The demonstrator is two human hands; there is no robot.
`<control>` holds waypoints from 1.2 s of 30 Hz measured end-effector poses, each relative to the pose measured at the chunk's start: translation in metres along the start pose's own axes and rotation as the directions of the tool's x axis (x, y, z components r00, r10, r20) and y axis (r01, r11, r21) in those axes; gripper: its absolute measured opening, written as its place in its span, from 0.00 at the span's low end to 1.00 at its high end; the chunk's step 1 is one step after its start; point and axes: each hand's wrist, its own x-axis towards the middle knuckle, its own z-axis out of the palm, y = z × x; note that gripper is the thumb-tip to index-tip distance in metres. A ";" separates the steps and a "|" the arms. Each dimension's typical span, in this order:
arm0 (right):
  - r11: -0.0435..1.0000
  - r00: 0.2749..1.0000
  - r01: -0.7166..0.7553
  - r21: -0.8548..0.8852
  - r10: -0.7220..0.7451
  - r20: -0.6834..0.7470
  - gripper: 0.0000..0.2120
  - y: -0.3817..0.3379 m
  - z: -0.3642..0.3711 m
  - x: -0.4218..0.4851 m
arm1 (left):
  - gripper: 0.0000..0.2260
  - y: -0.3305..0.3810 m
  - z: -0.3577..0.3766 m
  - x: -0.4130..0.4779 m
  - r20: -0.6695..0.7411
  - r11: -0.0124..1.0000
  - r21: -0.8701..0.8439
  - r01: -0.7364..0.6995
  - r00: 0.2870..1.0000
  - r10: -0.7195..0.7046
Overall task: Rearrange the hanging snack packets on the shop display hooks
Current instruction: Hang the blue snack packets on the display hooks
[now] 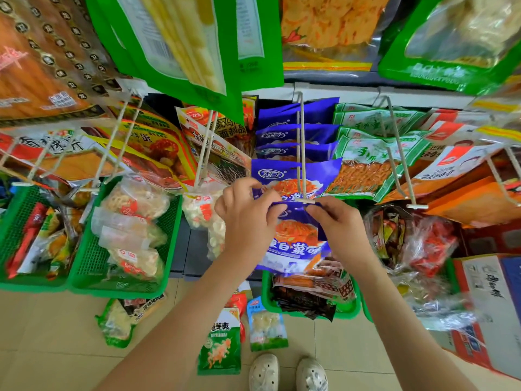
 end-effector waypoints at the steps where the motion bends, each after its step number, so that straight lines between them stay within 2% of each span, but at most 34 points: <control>1: 1.000 0.999 0.005 0.030 -0.004 -0.041 0.05 -0.001 0.000 0.001 | 0.05 0.001 0.002 0.003 0.016 1.000 -0.016 0.013 1.000 -0.013; 4: 0.996 0.993 0.062 0.059 -0.056 -0.103 0.05 -0.008 0.002 0.008 | 0.03 0.004 0.004 0.012 0.019 0.995 -0.074 0.061 0.998 -0.060; 10: 0.993 0.991 0.117 -0.034 -0.119 -0.067 0.05 -0.011 0.005 0.027 | 0.04 0.007 0.008 0.029 0.130 0.980 -0.082 0.180 0.977 -0.168; 14: 0.989 0.988 0.127 -0.080 -0.133 -0.084 0.05 -0.008 0.007 0.038 | 0.04 0.004 0.013 0.040 0.124 0.977 -0.096 0.190 0.976 -0.178; 19: 0.975 0.963 0.143 -0.169 -0.176 -0.202 0.04 -0.007 0.014 0.058 | 0.05 0.004 0.025 0.051 0.079 0.977 -0.083 0.198 0.978 -0.191; 21: 0.962 0.950 0.151 -0.226 -0.205 -0.237 0.04 -0.011 0.017 0.066 | 0.07 0.011 0.027 0.054 0.089 0.965 -0.072 0.250 0.966 -0.244; 24: 0.939 0.942 0.152 -0.309 -0.232 -0.241 0.07 -0.017 0.013 0.060 | 0.18 0.028 0.015 0.052 0.233 0.933 -0.060 0.355 0.914 -0.332; 26: 0.918 0.953 0.135 -0.374 -0.224 -0.206 0.10 -0.025 0.002 0.043 | 0.22 0.036 -0.005 0.051 0.373 0.930 -0.068 0.361 0.874 -0.312; 30: 0.910 0.976 0.065 -0.410 -0.144 -0.164 0.10 -0.068 -0.037 -0.008 | 0.19 0.060 -0.084 0.062 0.565 0.954 -0.093 0.284 0.804 -0.184; 33: 0.919 0.977 0.063 -0.389 -0.137 -0.165 0.09 -0.130 -0.064 -0.044 | 0.16 0.100 -0.152 0.079 0.592 0.969 -0.139 0.204 0.801 -0.084; 36: 0.927 0.969 0.101 -0.360 -0.175 -0.177 0.09 -0.200 -0.088 -0.066 | 0.13 0.141 -0.210 0.104 0.513 0.954 -0.228 0.196 0.857 -0.053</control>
